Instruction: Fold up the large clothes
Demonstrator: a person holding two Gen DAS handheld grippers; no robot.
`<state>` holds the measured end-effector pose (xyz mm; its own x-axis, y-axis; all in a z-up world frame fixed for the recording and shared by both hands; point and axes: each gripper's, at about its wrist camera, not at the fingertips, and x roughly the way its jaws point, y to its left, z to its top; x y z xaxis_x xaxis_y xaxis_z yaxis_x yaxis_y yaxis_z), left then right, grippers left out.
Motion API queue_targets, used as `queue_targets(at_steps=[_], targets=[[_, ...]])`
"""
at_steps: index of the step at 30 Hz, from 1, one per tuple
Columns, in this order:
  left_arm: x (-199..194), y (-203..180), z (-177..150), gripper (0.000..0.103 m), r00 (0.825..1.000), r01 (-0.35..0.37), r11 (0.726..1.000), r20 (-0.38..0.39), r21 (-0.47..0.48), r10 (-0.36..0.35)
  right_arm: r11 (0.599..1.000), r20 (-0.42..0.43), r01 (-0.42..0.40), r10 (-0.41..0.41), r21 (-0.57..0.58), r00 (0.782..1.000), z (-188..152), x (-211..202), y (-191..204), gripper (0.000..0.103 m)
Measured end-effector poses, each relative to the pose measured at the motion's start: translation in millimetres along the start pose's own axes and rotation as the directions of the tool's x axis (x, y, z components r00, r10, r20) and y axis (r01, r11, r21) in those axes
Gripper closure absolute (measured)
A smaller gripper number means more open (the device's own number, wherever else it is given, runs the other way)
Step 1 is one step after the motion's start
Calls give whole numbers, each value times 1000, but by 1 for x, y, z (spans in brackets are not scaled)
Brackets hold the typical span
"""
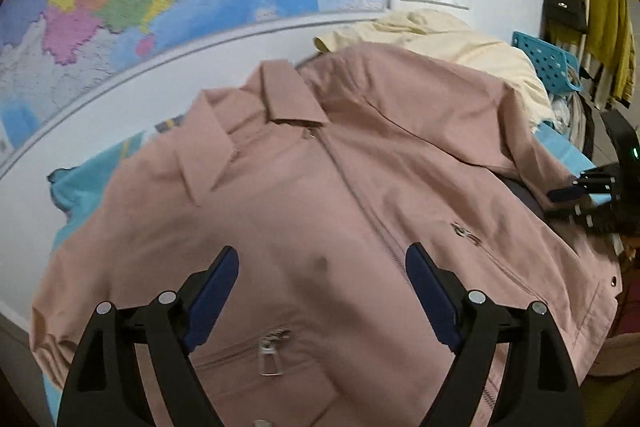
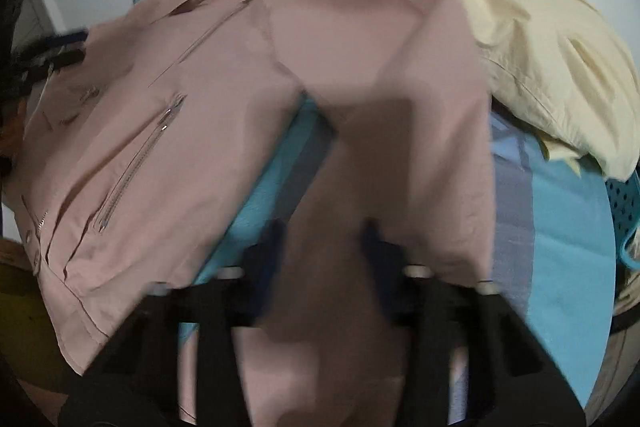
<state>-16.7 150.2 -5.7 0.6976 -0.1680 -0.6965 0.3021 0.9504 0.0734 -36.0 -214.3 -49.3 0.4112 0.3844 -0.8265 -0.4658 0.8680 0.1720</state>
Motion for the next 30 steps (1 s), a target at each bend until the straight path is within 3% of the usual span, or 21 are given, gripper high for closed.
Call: queue_targets(at_steps=[2,3,6,10,12,15,18,21,24,27,28,29,30], targets=[[0,-3,-1,21,1000,22,1000,-3,9,-22,995,34,-81,79,53,996,4,-13,-12,101],[-1,-2,0,21,1000,30,999,-2,11,-30,979,81,-180,173,99,982,9,-27,-19,101],[-7,1,0,21,998,69,998,5,7,-69,950,195,-302,281,86,940,24,-69,-17,101],[-15,9,8,21,990,137,990,33,-19,-136,890,323,-454,442,-41,837,63,-125,12,101],[-23,16,11,21,983,173,984,62,-32,-171,868,333,-485,490,-105,805,81,-133,36,101],[-38,35,13,21,962,257,963,114,-80,-248,794,282,-571,608,-208,742,117,-120,85,101],[-55,60,9,20,938,326,936,165,-129,-304,735,189,-637,676,-233,712,146,-79,126,99],[-67,79,-3,17,927,352,923,192,-156,-322,696,94,-687,713,-208,694,171,-32,156,99],[-68,85,-17,15,921,376,913,172,-158,-349,695,11,-696,709,-180,705,190,19,187,99],[-44,78,-27,10,955,295,945,69,-139,-288,717,-61,-681,681,-145,730,200,60,204,96],[-28,76,-28,11,967,251,957,1,-144,-253,721,-70,-678,676,-140,733,201,65,204,88],[-12,75,-30,12,969,228,961,-60,-155,-239,724,-80,-678,674,-129,735,203,69,203,66],[-2,76,-31,13,964,233,959,-92,-161,-249,733,-65,-668,666,-131,743,204,65,198,55]])
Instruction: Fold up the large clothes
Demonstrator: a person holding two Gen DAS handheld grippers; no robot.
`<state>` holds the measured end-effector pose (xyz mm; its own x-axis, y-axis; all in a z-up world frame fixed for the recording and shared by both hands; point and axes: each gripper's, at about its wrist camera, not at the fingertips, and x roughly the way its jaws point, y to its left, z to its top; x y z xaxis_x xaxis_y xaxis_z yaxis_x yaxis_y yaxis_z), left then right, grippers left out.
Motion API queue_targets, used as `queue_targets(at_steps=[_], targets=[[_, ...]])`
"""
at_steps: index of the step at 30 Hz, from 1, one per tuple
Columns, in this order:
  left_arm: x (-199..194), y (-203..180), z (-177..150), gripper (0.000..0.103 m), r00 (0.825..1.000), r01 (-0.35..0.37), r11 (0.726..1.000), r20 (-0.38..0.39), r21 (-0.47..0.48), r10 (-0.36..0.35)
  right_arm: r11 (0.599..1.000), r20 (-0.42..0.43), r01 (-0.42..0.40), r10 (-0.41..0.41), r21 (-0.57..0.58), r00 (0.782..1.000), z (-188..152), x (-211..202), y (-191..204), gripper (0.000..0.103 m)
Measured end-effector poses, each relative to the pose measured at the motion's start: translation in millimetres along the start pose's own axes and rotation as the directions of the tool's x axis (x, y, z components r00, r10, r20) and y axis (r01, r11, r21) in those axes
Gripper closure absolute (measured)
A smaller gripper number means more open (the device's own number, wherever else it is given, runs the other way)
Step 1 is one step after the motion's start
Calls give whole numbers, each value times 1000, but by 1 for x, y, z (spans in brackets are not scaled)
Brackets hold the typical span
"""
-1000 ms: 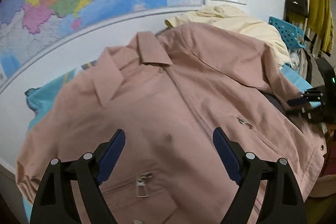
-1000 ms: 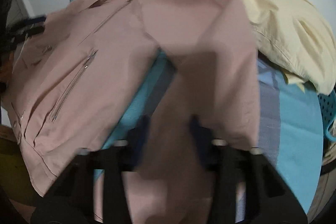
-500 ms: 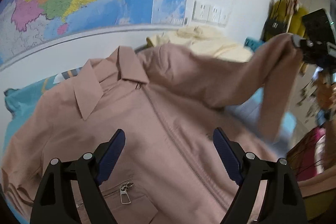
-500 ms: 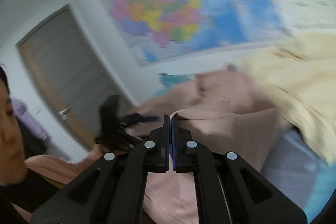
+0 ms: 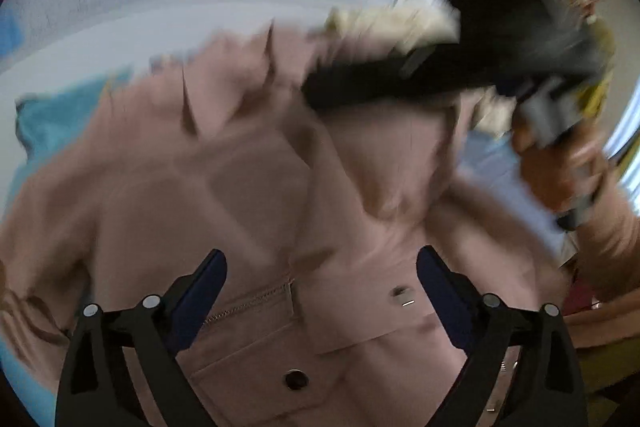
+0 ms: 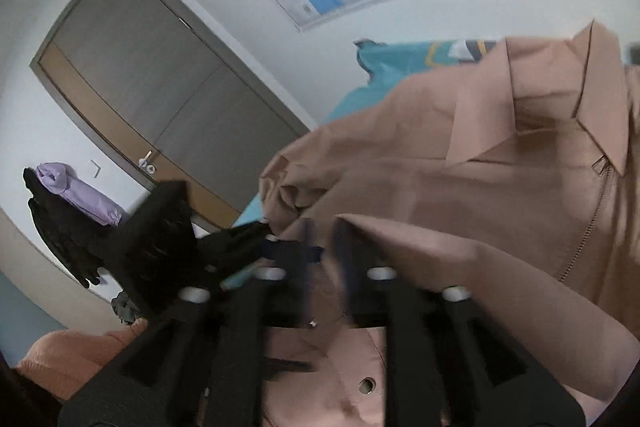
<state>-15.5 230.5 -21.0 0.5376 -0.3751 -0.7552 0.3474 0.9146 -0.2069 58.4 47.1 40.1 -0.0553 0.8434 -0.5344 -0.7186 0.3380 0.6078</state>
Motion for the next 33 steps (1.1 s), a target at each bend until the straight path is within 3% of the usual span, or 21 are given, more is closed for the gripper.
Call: queue_targets(at_steps=[1,3,5,8,10,11,12,13,14,15,16,20,21,22,23,24,26,28,30,31,33], targets=[[11,2,0,18,999,9,1000,-38,-7,-10,1000,19,8,-7,-20,1000,1,-8,1,44],[31,6,2,33,993,-6,1000,-119,-24,3,998,67,39,-35,-58,997,3,-32,3,44],[37,7,5,48,992,-1,1000,-129,-23,-2,994,132,88,-78,-70,988,2,-63,0,43],[35,11,12,69,992,39,999,-122,-33,-43,961,240,276,-262,-27,935,1,-115,-25,40],[35,13,14,83,992,29,999,-123,-27,-32,925,249,375,-378,61,892,1,-135,-55,40],[35,15,15,83,992,23,999,-127,-30,-26,913,234,395,-407,98,883,0,-141,-69,40],[36,19,15,83,991,23,999,-133,-42,-28,907,210,403,-421,124,882,-1,-144,-83,40],[37,22,15,74,990,24,998,-137,-59,-32,894,182,424,-445,146,877,-2,-143,-97,40],[36,26,16,58,988,36,996,-144,-83,-48,881,150,442,-466,169,872,-3,-138,-110,42],[36,28,15,26,986,58,993,-152,-102,-73,873,117,452,-476,183,872,-3,-132,-120,42],[36,28,14,19,983,95,989,-149,-113,-111,871,95,452,-475,192,875,-2,-126,-128,44],[44,15,16,20,983,65,996,-168,-57,-73,870,40,455,-470,192,882,4,-102,-144,51],[51,11,16,33,982,58,998,-178,-37,-64,871,38,458,-471,180,881,6,-97,-143,55],[55,8,17,47,983,30,999,-179,-14,-32,871,39,463,-475,165,879,9,-96,-141,70],[55,6,19,60,986,2,1000,-166,9,0,872,40,466,-476,152,878,11,-98,-139,96],[56,8,21,99,985,-5,1000,-174,13,7,870,49,472,-483,143,874,13,-104,-136,99],[53,15,28,101,985,-2,1000,-173,12,4,846,75,516,-528,131,846,19,-114,-130,99],[41,22,39,101,984,-106,992,-134,72,115,833,102,534,-549,144,829,24,-127,-129,100],[24,40,51,101,978,-178,982,-98,67,184,804,134,570,-592,169,795,26,-141,-129,100],[14,53,58,101,967,-239,969,-81,59,243,798,136,575,-599,178,789,25,-144,-131,100],[5,71,67,100,918,-385,919,-66,78,391,788,108,584,-609,195,786,23,-141,-141,98]])
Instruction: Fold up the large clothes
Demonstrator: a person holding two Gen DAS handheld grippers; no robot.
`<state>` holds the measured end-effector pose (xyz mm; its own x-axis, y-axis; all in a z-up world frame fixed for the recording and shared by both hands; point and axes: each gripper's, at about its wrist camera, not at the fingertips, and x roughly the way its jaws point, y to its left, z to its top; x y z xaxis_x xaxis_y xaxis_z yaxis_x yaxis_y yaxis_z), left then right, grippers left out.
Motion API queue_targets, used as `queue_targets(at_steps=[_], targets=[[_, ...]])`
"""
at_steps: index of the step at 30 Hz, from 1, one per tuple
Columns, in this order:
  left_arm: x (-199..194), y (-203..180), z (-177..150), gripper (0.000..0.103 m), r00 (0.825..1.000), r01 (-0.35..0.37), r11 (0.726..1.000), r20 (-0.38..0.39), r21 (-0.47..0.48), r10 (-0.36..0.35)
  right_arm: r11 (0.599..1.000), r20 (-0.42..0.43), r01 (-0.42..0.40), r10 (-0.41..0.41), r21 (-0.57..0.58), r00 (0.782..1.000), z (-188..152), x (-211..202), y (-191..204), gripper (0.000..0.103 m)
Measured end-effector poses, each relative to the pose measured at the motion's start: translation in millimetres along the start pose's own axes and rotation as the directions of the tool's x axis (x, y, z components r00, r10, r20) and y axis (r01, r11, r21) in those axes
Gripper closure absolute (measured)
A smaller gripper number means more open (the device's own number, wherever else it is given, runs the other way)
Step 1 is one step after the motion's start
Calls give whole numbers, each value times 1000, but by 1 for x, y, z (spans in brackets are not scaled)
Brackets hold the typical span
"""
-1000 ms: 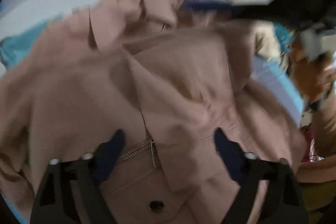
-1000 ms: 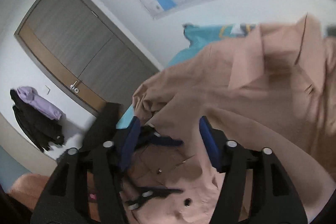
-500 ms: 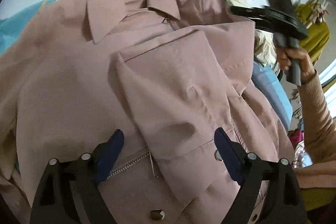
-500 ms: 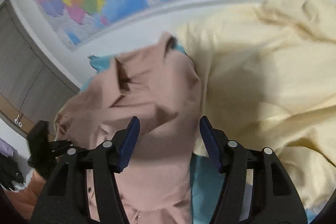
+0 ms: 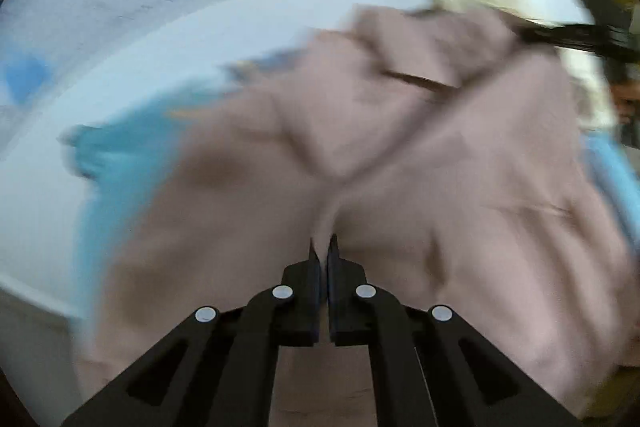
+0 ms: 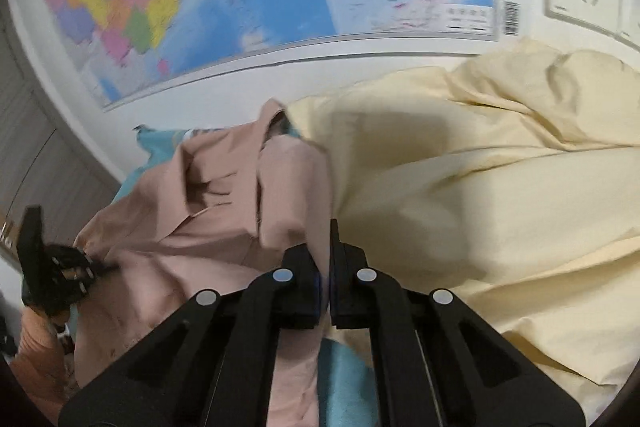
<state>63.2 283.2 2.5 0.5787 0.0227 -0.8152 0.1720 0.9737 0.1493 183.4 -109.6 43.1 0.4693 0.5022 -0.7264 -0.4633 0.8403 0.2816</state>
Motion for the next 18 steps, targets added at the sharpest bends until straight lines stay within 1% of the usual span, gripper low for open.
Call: queue_targets(at_steps=[1,2,3,4,5,6,8,9,10,11,12,13,14,15,16,17,18], targets=[[3,8,3,99,997,-79,997,-8,9,79,1000,-9,12,-12,0,1000,-2,4,-1,94],[7,13,4,98,992,-127,992,-20,15,128,1000,-9,20,-20,5,1000,-4,6,-2,82],[10,16,4,91,990,-135,991,-28,19,135,1000,0,9,-9,5,1000,-7,5,-1,76],[13,19,4,65,992,-121,992,-38,20,122,1000,14,7,-7,1,1000,-9,2,0,68],[16,20,2,47,994,-94,995,-52,11,95,1000,37,26,-26,-5,999,-13,-4,4,58],[16,24,0,32,996,-74,997,-46,-13,73,999,72,43,-41,-24,997,-17,-12,10,54],[14,27,-7,32,999,-36,999,-20,-22,36,997,117,36,-27,-75,993,-24,-25,27,51],[12,29,-12,31,1000,3,1000,-12,-18,-3,993,133,21,-6,-112,991,-30,-31,39,49],[9,33,-15,26,1000,21,1000,-9,-21,-21,988,138,12,9,-151,990,-34,-33,50,46],[9,36,-19,24,999,43,999,-9,-29,-43,978,134,11,18,-208,991,-40,-33,64,39],[12,32,-21,23,998,52,998,-16,-33,-53,968,124,25,6,-248,992,-44,-30,72,32],[14,31,-23,23,997,65,997,-28,-38,-66,952,128,88,-52,-292,990,-50,-24,81,21],[18,33,-26,23,996,73,996,-45,-45,-75,936,139,167,-129,-309,982,-55,-16,85,17],[23,29,-25,23,995,75,996,-57,-52,-77,934,121,197,-168,-298,978,-56,-6,83,17],[27,27,-26,23,994,78,995,-69,-55,-81,941,102,200,-178,-275,979,-57,-1,77,17],[30,25,-28,24,993,78,995,-81,-55,-82,959,71,180,-168,-220,983,-59,8,65,17],[36,22,-29,29,993,74,996,-91,-50,-79,975,36,148,-144,-166,989,-60,17,54,17]])
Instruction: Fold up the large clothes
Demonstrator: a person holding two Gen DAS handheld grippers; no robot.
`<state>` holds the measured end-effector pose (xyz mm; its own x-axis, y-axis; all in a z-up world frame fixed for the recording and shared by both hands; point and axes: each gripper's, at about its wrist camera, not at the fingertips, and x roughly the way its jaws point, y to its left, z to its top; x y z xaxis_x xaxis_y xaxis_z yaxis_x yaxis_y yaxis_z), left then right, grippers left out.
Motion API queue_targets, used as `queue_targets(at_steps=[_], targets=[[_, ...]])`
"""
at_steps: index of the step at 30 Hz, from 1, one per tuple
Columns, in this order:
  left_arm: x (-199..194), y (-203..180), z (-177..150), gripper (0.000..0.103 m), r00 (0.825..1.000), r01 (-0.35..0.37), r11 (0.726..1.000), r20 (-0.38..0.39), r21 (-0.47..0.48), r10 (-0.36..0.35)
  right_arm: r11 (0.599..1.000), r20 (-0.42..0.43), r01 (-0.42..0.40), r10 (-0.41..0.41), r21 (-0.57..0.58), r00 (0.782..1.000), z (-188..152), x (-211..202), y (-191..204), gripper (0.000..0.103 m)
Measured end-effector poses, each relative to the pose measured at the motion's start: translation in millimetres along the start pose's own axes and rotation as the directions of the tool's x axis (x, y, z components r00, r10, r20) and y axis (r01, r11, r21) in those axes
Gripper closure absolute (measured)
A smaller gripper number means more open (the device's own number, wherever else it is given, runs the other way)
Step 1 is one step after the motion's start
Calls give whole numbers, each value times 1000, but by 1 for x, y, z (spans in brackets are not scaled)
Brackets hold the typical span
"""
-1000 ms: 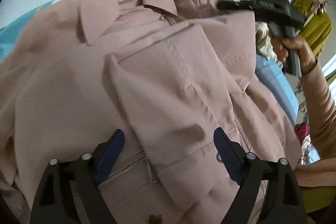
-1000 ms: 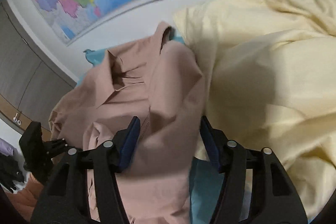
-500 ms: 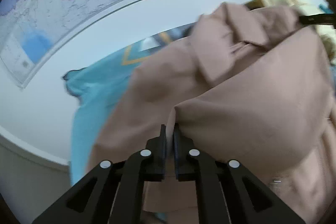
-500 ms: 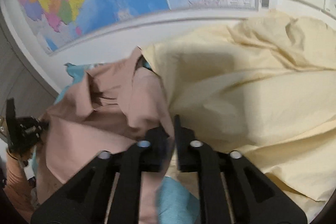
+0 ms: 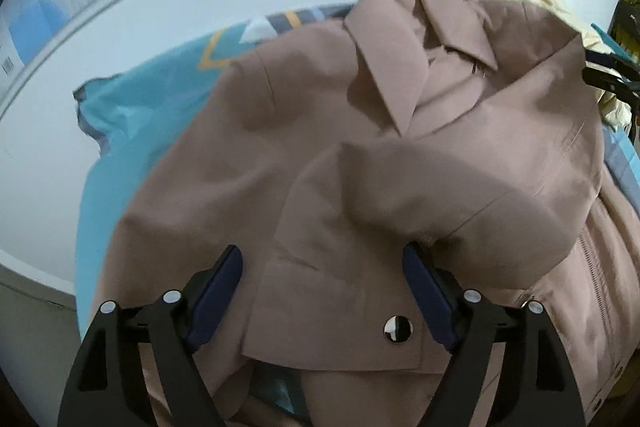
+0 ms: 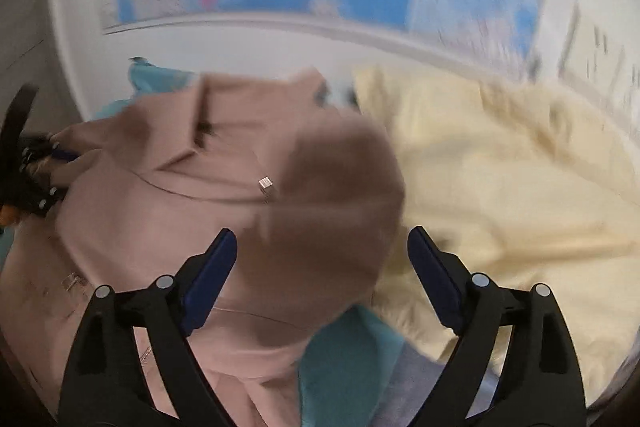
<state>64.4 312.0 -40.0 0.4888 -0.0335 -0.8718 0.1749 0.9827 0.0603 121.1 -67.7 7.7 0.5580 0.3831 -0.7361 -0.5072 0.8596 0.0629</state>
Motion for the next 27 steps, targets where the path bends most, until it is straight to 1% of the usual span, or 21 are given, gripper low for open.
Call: queue_targets(at_steps=[1,2,3,4,5,7,9,10,11,12,13,14,15,17,19,20,21,23,25,26,27], targets=[[5,1,-1,39,1000,-2,1000,-7,6,2,999,-16,-34,35,31,999,-3,7,-6,23],[8,-1,-1,43,1000,-5,1000,-15,14,5,994,-31,-97,98,43,995,-5,15,-10,55],[10,-3,0,54,1000,-22,999,-15,26,23,992,-53,-120,123,48,991,-4,22,-14,76],[11,-4,2,70,999,-49,998,-7,34,49,991,-55,-122,125,61,991,-4,23,-17,99],[11,-4,5,76,998,-67,997,-1,38,67,986,-31,-143,146,84,989,0,19,-26,100],[3,-2,14,86,997,-73,997,32,36,71,977,37,-159,155,140,987,10,4,-47,100],[-7,-3,24,86,996,-54,998,78,40,51,970,96,-144,127,198,987,15,-7,-71,100],[-12,-5,29,81,993,-65,996,105,53,60,965,95,-147,130,216,987,16,-6,-76,100],[-13,-7,33,77,990,-87,994,117,61,80,960,61,-151,140,238,988,14,2,-81,100],[-10,-9,39,56,986,-132,989,117,68,123,961,31,-134,130,240,991,11,9,-81,100],[-8,-9,42,32,989,-112,991,105,68,104,964,10,-122,123,237,992,8,13,-80,97],[-7,-7,43,27,994,-62,996,97,67,56,964,-5,-117,122,239,993,5,13,-80,92],[-5,-5,44,26,996,-4,998,95,57,-2,962,3,-105,107,251,994,2,10,-79,87],[-2,-4,42,24,997,-11,999,77,52,7,966,46,-94,86,242,995,0,-2,-76,66],[4,-3,38,23,999,-6,999,52,53,3,975,96,-51,31,218,995,-3,-22,-64,52],[7,-2,37,23,999,-7,999,41,52,5,980,127,-37,13,193,992,-3,-33,-57,51],[12,-2,35,24,1000,-11,999,23,52,10,985,151,-30,4,170,989,-3,-41,-51,51],[19,-2,34,38,1000,-24,998,6,61,23,993,206,-35,12,109,979,-5,-55,-27,51],[26,-1,38,68,999,-42,997,-1,59,42,993,185,-115,109,26,977,-2,-48,0,48],[28,-1,42,72,999,-51,997,5,54,51,987,153,-159,160,-19,975,-1,-39,15,48],[28,-1,46,81,998,-63,997,15,53,63,979,118,-193,200,-66,973,-2,-28,30,48]])
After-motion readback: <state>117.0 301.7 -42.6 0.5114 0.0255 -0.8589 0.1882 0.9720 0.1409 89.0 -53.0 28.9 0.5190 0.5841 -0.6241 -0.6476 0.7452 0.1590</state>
